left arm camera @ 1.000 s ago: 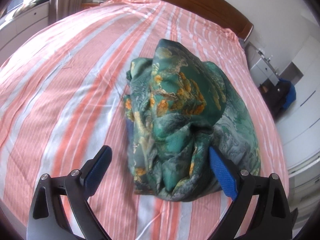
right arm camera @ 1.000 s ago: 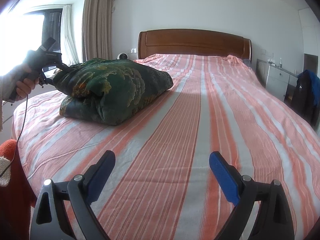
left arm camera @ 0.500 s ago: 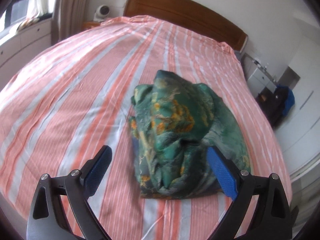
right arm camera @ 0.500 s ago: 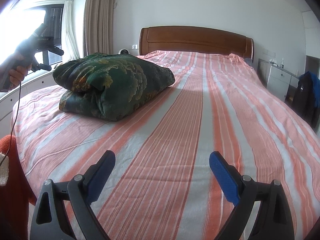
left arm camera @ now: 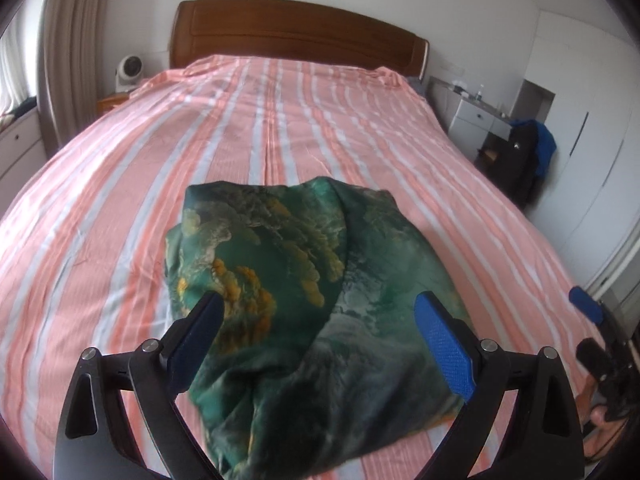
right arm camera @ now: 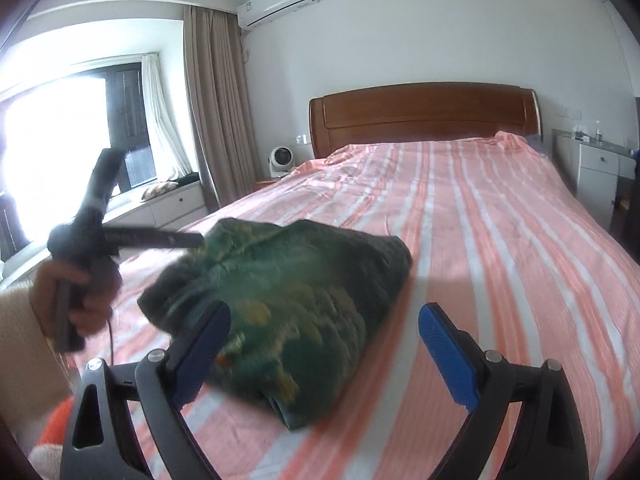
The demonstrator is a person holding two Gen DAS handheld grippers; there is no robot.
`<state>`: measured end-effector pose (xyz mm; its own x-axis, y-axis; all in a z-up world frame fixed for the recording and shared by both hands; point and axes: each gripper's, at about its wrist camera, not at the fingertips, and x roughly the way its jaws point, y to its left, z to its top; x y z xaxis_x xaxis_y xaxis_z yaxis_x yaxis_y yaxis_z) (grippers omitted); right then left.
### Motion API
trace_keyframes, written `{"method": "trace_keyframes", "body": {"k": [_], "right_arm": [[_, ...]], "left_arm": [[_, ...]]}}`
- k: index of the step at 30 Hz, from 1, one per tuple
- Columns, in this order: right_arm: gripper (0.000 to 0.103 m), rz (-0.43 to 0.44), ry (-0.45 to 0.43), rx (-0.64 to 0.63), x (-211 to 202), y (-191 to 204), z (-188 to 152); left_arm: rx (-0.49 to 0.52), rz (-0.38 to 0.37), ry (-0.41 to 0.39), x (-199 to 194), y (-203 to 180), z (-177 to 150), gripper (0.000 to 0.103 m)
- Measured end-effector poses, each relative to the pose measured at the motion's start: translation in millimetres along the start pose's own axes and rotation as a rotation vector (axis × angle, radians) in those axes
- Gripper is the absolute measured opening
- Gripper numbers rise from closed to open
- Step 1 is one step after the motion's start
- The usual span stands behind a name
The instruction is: Fold large clothes
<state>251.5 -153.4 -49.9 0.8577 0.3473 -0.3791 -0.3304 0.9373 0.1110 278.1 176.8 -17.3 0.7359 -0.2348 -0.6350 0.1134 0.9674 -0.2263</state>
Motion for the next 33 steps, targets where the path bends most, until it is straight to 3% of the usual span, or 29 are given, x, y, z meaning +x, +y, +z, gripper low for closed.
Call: {"method": "trace_keyframes", "body": {"k": [6, 10, 12, 14, 16, 20, 23, 25, 27, 30, 31, 33], "right_arm": [[0.094, 0.013, 0.01, -0.045, 49.1, 17.4, 4.3], [0.092, 0.053, 0.127, -0.126, 107.1, 27.8, -32.5], [0.096, 0.073, 0.209, -0.091, 135.7, 21.8, -53.4], [0.103, 0.08, 0.233, -0.006, 148.3, 9.0, -65.8], [0.103, 0.101, 0.262, 0.034, 152.5, 1.8, -68.3], [0.102, 0.17, 0.365, 0.078, 138.5, -9.6, -44.6], [0.102, 0.18, 0.276, 0.102, 102.6, -28.2, -1.8], [0.102, 0.167, 0.215, 0.111, 96.2, -36.5, 29.1], [0.101, 0.205, 0.188, 0.139, 109.1, -37.3, 56.4], [0.093, 0.359, 0.18, 0.221, 156.1, -29.9, 76.8], [0.091, 0.4, 0.239, 0.274, 184.3, -28.8, 70.8], [0.082, 0.331, 0.415, 0.308, 228.3, -25.3, 38.9]], "left_arm": [[-0.071, 0.052, 0.009, 46.0, 34.4, -12.3, 0.097], [-0.107, 0.043, 0.018, 71.3, 54.4, -28.1, 0.103], [-0.112, 0.037, 0.021, 81.0, 60.0, -37.2, 0.103], [-0.108, 0.041, 0.029, 88.4, 61.0, -44.1, 0.103], [-0.093, 0.054, 0.037, 83.9, 55.4, -40.4, 0.103], [-0.042, -0.004, 0.095, 44.9, 43.7, -18.9, 0.102], [-0.041, -0.099, 0.031, 3.6, 47.7, 4.1, 0.102], [-0.087, -0.114, -0.014, -4.0, 56.6, 22.3, 0.102], [-0.142, -0.082, -0.017, 11.7, 70.8, 39.3, 0.102], [-0.295, 0.012, 0.125, 69.1, 106.3, 37.9, 0.101], [-0.341, 0.049, 0.193, 89.8, 117.6, 28.1, 0.101], [-0.413, 0.042, 0.284, 114.8, 132.4, 0.6, 0.1]]}}
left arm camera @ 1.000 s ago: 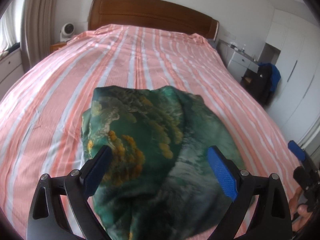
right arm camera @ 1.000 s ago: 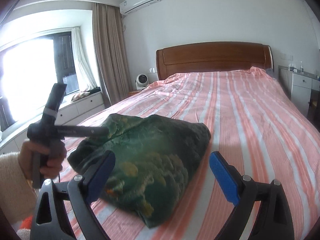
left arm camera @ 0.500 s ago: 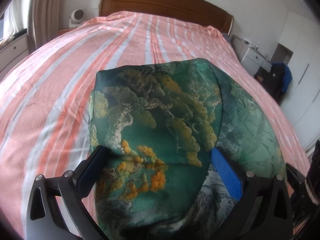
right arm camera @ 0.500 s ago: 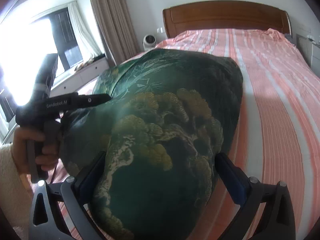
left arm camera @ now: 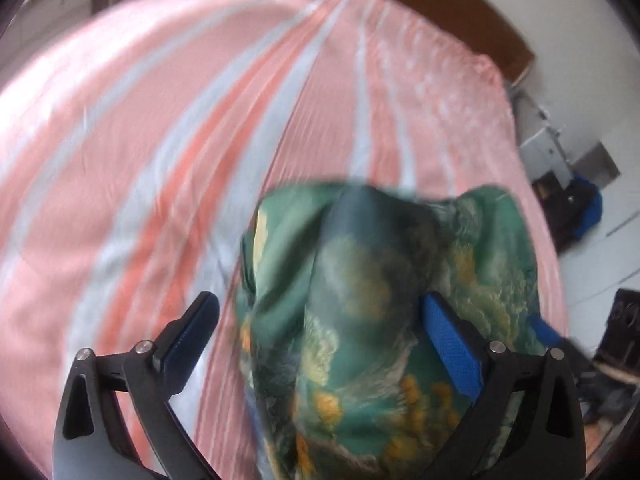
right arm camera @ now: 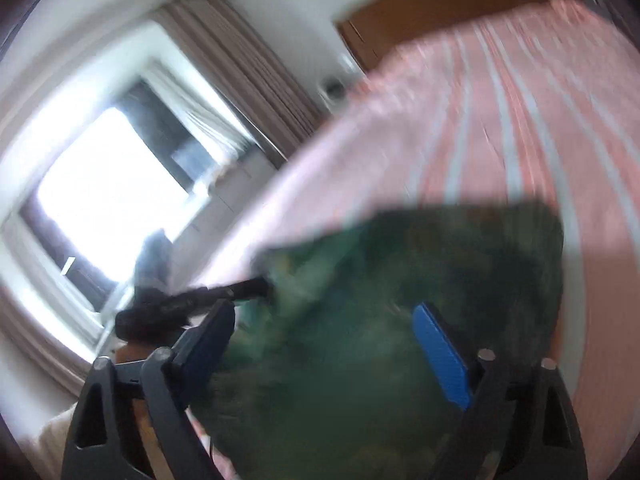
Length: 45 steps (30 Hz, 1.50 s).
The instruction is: Fold large clothes
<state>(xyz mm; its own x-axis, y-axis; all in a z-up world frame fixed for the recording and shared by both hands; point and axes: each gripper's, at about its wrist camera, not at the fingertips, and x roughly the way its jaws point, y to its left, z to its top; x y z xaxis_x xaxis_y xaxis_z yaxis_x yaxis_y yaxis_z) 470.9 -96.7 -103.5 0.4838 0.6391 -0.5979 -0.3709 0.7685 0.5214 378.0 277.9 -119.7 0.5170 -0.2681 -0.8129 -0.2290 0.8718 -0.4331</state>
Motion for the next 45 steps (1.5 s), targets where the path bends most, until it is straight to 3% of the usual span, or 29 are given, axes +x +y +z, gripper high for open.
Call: {"method": "trace_keyframes", "body": {"k": [1, 3, 7, 10, 13, 15, 17, 19, 20, 22, 24, 26, 31, 39, 41, 42, 45], "right_arm": [[0.073, -0.04, 0.036, 0.006, 14.4, -6.2, -5.7], [0.073, -0.125, 0.046, -0.067, 23.4, -1.5, -19.7], [0.072, -0.101, -0.057, -0.166, -43.7, 33.6, -26.8], [0.073, -0.073, -0.098, -0.222, -89.4, 54.6, -43.7], [0.074, -0.078, -0.077, -0.244, -89.8, 63.7, -79.6], [0.075, -0.145, 0.026, -0.213, -54.4, 42.1, -114.7], [0.075, -0.234, 0.047, -0.24, -35.5, 34.4, -139.7], [0.075, -0.281, 0.007, -0.281, -48.9, 51.2, -145.0], [0.076, -0.262, -0.011, -0.263, -60.5, 56.8, -143.8], [0.09, -0.216, -0.059, -0.218, -86.7, 61.9, -143.1], [0.102, -0.238, -0.119, -0.19, -114.9, 63.1, -148.1], [0.103, -0.292, -0.128, -0.176, -129.0, 59.3, -157.7], [0.102, -0.383, -0.043, -0.099, -138.4, 36.3, -183.7], [0.102, -0.412, -0.021, -0.019, -154.4, 23.2, -215.9], [0.102, -0.41, -0.014, -0.021, -153.0, 25.5, -218.0], [0.102, -0.406, -0.013, -0.024, -152.4, 26.3, -218.7], [0.102, -0.381, -0.023, -0.034, -152.8, 29.2, -217.5]], "left_arm": [[-0.021, -0.023, 0.008, 2.5, 6.3, -6.4, 0.1], [-0.03, -0.078, -0.033, -15.7, 10.5, -16.9, 0.099], [0.066, -0.113, -0.13, -78.2, 5.6, -40.6, 0.098], [0.15, -0.141, -0.141, -108.5, 1.2, -65.2, 0.099], [0.168, -0.083, -0.087, -94.8, 4.5, -87.8, 0.099], [0.133, -0.033, -0.045, -77.7, 13.5, -95.3, 0.1], [0.09, -0.037, -0.024, -78.5, 18.9, -102.2, 0.1], [0.109, -0.016, -0.078, -103.2, 11.7, -111.7, 0.099], [0.135, 0.004, -0.108, -116.1, 6.3, -116.5, 0.099], [0.199, 0.084, -0.186, -144.5, -8.0, -128.7, 0.101], [0.24, 0.161, -0.237, -162.2, -17.0, -138.5, 0.102], [0.262, 0.216, -0.256, -172.1, -23.7, -145.7, 0.102], [0.281, 0.262, -0.267, -181.0, -24.7, -155.8, 0.102], [0.319, 0.32, -0.279, -180.9, -32.0, -157.6, 0.102], [0.308, 0.292, -0.27, -181.0, -30.3, -152.9, 0.102], [0.288, 0.222, -0.261, -182.0, -26.4, -146.4, 0.102], [0.187, -0.133, -0.212, -185.1, -11.6, -120.6, 0.102]]}}
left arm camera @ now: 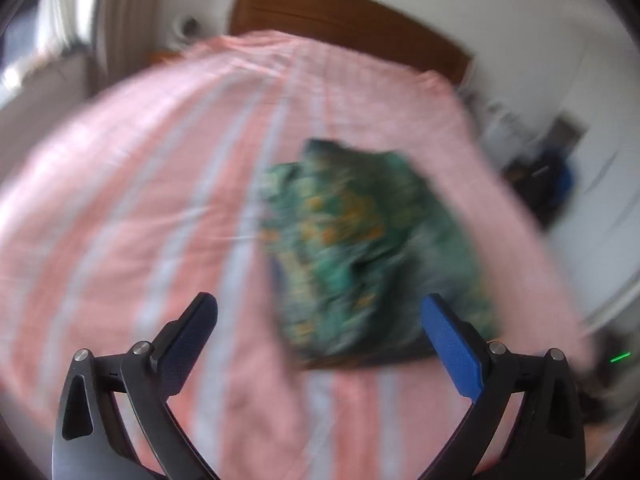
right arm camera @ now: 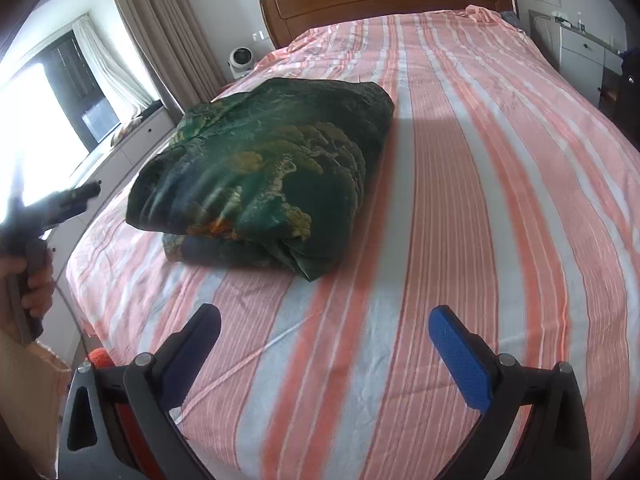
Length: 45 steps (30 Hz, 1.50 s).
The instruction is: Fold large clothes
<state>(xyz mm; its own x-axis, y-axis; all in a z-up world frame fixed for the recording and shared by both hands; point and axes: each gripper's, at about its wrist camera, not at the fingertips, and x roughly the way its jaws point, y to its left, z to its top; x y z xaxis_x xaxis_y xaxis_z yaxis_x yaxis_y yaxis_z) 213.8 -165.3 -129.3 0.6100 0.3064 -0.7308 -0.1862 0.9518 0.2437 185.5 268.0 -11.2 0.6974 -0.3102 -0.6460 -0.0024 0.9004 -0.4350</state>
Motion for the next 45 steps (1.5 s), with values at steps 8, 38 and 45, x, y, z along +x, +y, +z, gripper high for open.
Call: {"method": "trace_keyframes", "body": {"k": [8, 38, 45], "right_arm": [[0.102, 0.077, -0.025, 0.084, 8.2, -14.4, 20.1], [0.071, 0.129, -0.145, -0.367, 90.9, 58.7, 117.8], [0.073, 0.176, -0.216, -0.259, 76.1, 20.1, 198.7]], "left_arm": [[-0.178, -0.263, 0.295, 116.7, 39.3, 32.0, 0.102], [0.17, -0.024, 0.127, 134.9, -84.2, -10.5, 0.059], [0.176, -0.022, 0.022, 177.7, -126.0, 81.9, 0.092]]}}
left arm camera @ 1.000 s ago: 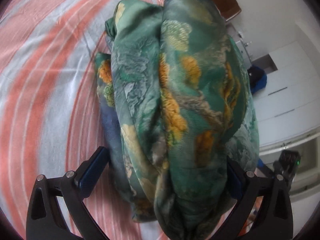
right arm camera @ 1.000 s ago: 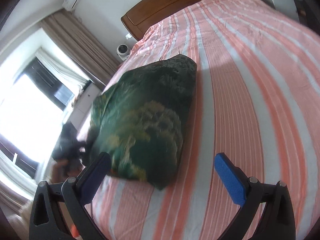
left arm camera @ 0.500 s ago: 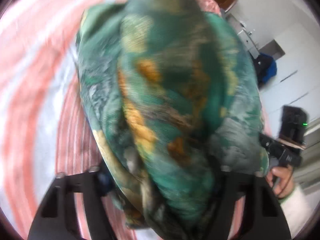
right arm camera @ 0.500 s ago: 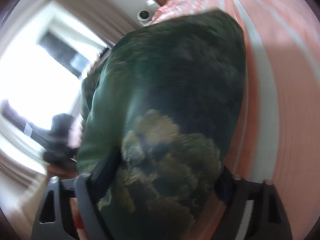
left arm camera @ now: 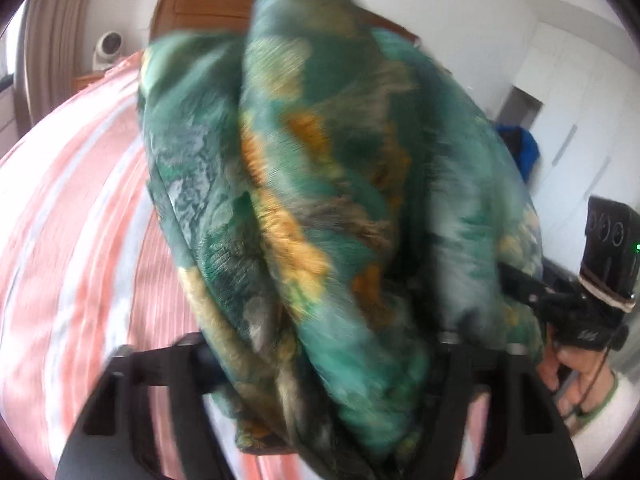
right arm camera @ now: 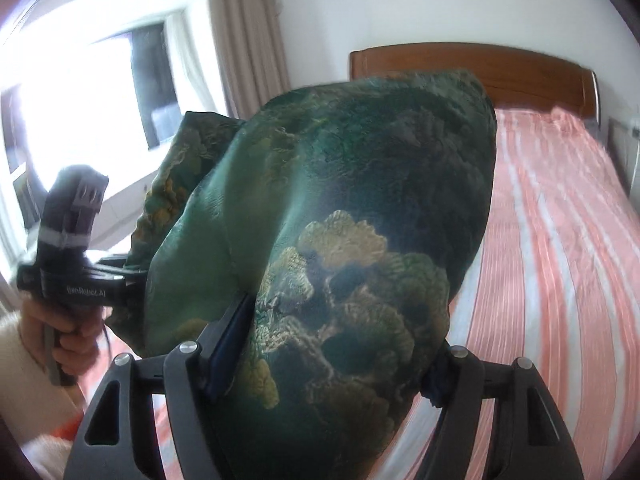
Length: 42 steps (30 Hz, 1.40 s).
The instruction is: Fold large clothes
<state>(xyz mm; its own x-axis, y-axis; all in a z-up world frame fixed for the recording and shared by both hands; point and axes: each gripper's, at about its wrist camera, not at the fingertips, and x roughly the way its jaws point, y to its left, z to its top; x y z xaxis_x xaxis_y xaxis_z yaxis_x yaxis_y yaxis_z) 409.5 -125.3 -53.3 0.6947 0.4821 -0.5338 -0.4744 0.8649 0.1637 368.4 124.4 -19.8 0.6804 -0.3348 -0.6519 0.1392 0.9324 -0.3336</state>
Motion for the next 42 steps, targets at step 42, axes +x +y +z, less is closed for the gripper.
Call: {"method": "trace_keyframes", "body": {"k": [42], "right_arm": [[0.103, -0.34, 0.111, 0.036, -241.5, 70.7, -187.6]], "left_arm": [[0.187, 0.363, -0.096, -179.2, -134.9, -193.1, 0.103]]}}
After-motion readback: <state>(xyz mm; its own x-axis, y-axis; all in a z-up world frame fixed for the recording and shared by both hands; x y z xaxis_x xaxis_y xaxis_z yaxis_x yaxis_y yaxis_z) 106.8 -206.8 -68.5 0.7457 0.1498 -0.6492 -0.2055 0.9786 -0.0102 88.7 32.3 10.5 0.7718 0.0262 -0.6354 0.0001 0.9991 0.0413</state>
